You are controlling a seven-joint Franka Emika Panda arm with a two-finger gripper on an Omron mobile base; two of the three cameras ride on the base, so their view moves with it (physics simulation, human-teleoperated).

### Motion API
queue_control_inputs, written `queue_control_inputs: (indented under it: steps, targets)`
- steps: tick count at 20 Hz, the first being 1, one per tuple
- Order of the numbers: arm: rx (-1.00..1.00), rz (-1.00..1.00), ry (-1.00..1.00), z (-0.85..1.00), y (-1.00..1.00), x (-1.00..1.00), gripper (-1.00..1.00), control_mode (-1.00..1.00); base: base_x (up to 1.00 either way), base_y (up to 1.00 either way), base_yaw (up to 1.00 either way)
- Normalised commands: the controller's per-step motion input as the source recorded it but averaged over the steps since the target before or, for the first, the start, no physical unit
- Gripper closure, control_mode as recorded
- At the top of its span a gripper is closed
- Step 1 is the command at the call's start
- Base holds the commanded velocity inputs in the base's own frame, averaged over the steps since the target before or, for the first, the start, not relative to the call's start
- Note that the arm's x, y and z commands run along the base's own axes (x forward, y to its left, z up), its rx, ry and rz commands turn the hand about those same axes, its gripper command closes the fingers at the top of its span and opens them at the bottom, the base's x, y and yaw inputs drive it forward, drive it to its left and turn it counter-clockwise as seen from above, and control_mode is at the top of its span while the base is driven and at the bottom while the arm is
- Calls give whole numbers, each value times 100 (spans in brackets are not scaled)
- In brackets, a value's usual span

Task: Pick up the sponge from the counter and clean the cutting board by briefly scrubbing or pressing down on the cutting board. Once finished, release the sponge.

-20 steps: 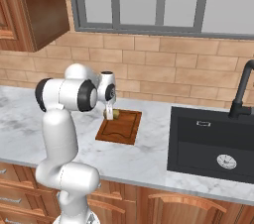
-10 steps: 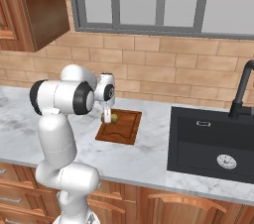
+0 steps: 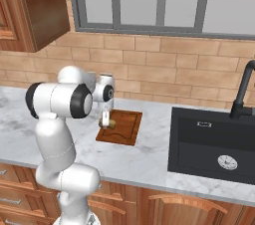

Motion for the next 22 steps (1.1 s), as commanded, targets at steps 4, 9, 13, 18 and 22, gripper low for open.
queue_control_inputs:
  steps: [4,9,13,18,22]
  targets:
    - [0,-1,0,-43,0,-95,100,-100,0,0,0]
    - [1,-2,0,-36,0,-90,100,-100,0,0,0]
    - [6,-2,0,-36,0,-89,100,-100,0,0,0]
    - [7,-2,3,-29,4,-82,100,-100,0,0,0]
    - [1,1,8,18,57,-9,100,-100,0,0,0]
